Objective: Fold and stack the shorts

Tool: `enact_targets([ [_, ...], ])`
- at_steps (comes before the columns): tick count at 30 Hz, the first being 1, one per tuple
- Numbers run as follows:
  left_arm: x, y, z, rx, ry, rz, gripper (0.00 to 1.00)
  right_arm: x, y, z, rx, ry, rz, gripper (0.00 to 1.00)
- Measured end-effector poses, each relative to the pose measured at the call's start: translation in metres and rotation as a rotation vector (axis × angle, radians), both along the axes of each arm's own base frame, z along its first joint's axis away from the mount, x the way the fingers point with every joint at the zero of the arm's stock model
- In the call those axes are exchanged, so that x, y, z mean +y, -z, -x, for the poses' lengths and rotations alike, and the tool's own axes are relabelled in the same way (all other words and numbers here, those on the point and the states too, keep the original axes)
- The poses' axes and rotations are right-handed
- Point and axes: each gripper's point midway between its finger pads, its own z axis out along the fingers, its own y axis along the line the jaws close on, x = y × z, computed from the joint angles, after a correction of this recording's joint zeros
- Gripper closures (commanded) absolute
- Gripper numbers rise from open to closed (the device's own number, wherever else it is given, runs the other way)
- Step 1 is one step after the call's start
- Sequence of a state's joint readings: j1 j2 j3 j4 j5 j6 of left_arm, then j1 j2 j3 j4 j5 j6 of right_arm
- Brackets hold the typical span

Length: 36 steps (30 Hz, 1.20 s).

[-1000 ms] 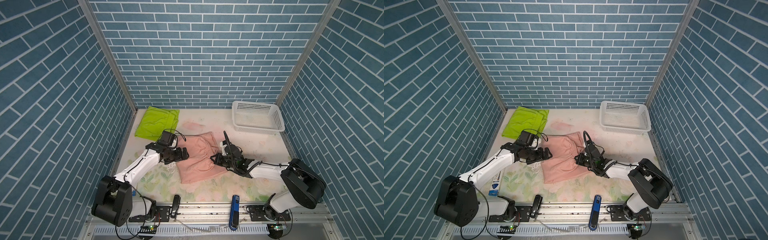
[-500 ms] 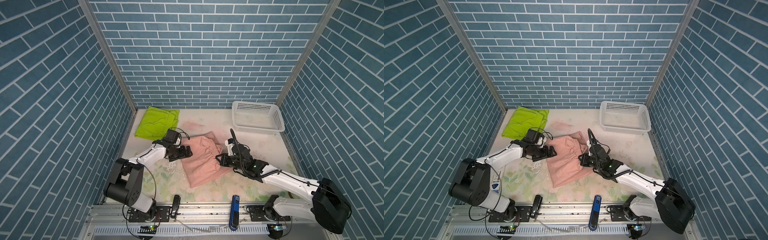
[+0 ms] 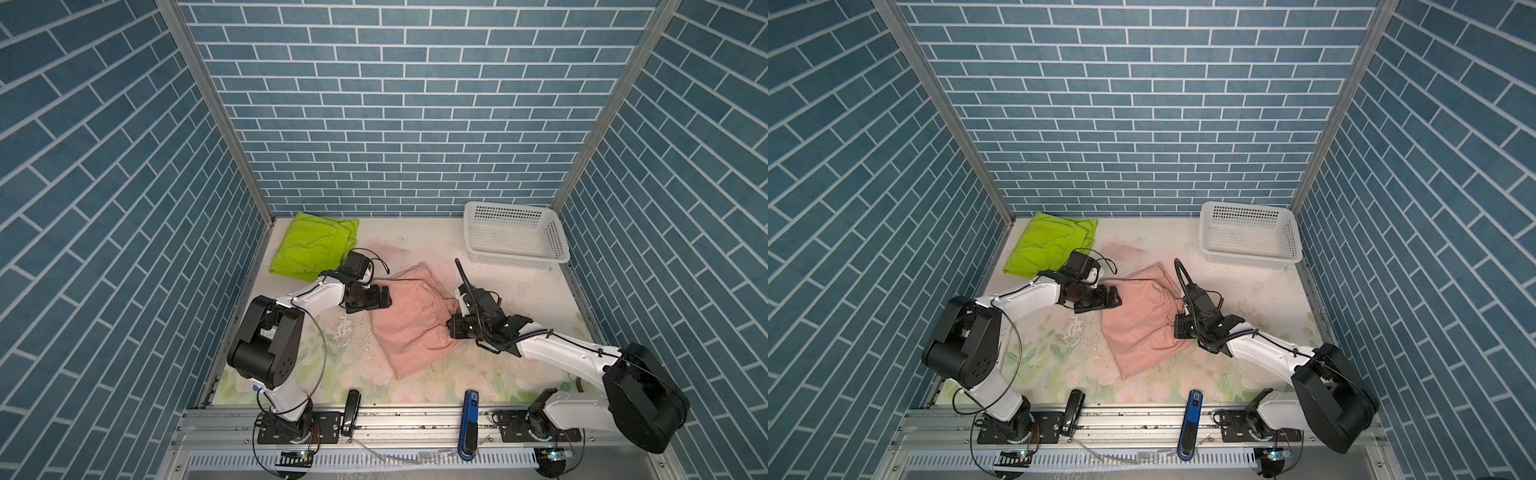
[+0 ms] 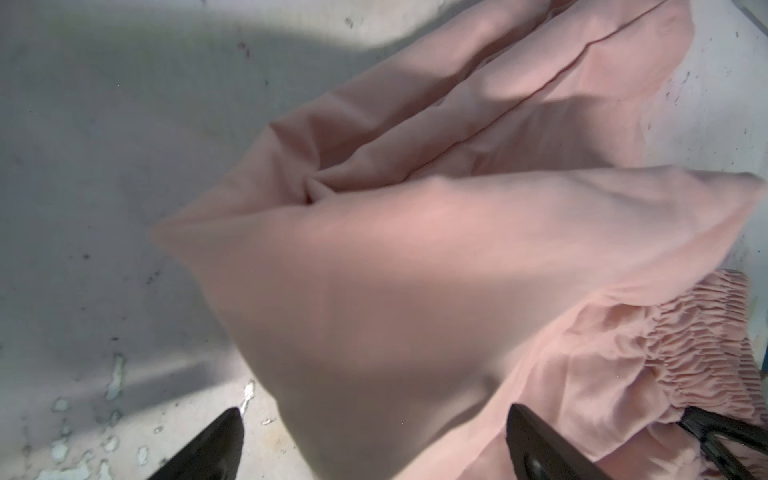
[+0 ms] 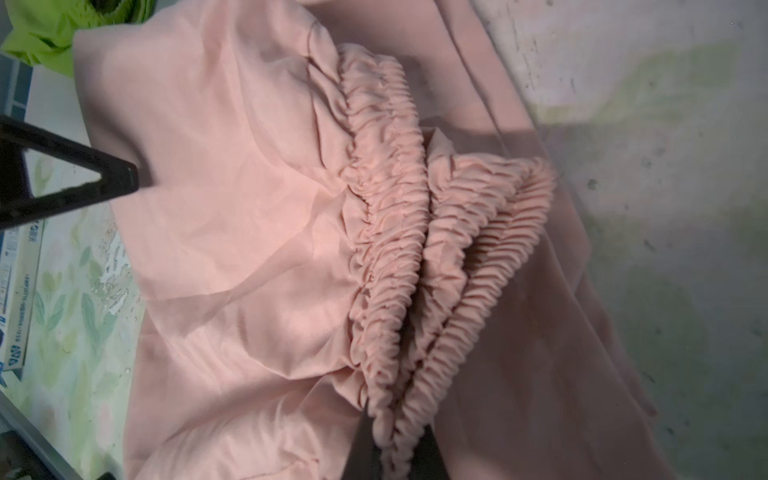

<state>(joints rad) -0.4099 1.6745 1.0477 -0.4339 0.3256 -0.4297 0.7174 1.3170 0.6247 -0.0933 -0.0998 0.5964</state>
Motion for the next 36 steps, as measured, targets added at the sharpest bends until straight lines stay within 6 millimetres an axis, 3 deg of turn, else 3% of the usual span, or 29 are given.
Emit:
enact_targets([
  [5, -0.024, -0.044, 0.001, -0.101, 0.090, -0.030, 0.05, 0.009, -0.008, -0.004, -0.034, -0.070, 0.004, 1.00],
  [7, -0.043, -0.062, 0.002, -0.156, 0.143, -0.003, 0.09, 0.010, -0.008, -0.003, -0.041, -0.087, 0.005, 1.00],
  [10, -0.073, -0.073, 0.009, -0.194, 0.225, 0.044, 0.13, 0.011, -0.011, -0.003, -0.057, -0.105, 0.003, 1.00],
  [14, -0.108, -0.056, 0.011, -0.172, 0.306, 0.082, 0.30, 0.012, -0.016, -0.003, -0.093, -0.124, -0.006, 1.00],
  [15, -0.115, -0.046, 0.010, -0.151, 0.319, 0.084, 0.42, 0.011, -0.016, -0.003, -0.100, -0.125, -0.009, 1.00],
  [16, -0.120, -0.035, 0.009, -0.132, 0.330, 0.077, 0.52, 0.010, -0.016, -0.002, -0.107, -0.125, -0.014, 1.00],
  [20, -0.130, -0.002, 0.004, -0.080, 0.364, 0.049, 0.69, 0.008, -0.014, 0.001, -0.119, -0.126, -0.024, 1.00],
  [23, -0.134, 0.009, 0.001, -0.067, 0.384, 0.039, 0.71, 0.007, -0.015, 0.003, -0.137, -0.127, -0.042, 1.00],
  [29, -0.152, 0.009, -0.014, -0.079, 0.406, 0.073, 0.70, 0.001, -0.008, 0.009, -0.155, -0.122, -0.059, 1.00],
  [36, -0.163, 0.024, -0.025, -0.059, 0.412, 0.075, 0.69, 0.000, -0.004, 0.010, -0.165, -0.119, -0.066, 1.00],
])
